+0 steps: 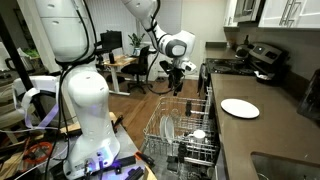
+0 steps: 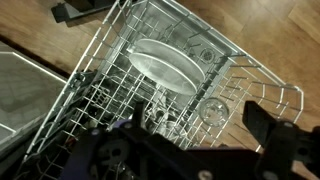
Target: Pick the white cup and move it to the left compartment in the dishwasher
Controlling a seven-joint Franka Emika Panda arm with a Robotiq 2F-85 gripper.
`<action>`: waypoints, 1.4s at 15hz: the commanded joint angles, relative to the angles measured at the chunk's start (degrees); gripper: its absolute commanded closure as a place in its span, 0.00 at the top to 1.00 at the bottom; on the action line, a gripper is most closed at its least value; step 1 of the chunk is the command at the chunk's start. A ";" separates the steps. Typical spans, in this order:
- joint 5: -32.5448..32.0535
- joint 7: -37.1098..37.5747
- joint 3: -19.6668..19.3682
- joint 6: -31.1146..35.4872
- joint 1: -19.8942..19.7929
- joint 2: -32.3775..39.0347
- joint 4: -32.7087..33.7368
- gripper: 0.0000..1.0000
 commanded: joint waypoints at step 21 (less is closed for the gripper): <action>-11.10 45.03 -7.18 19.36 6.24 31.87 11.78 1.00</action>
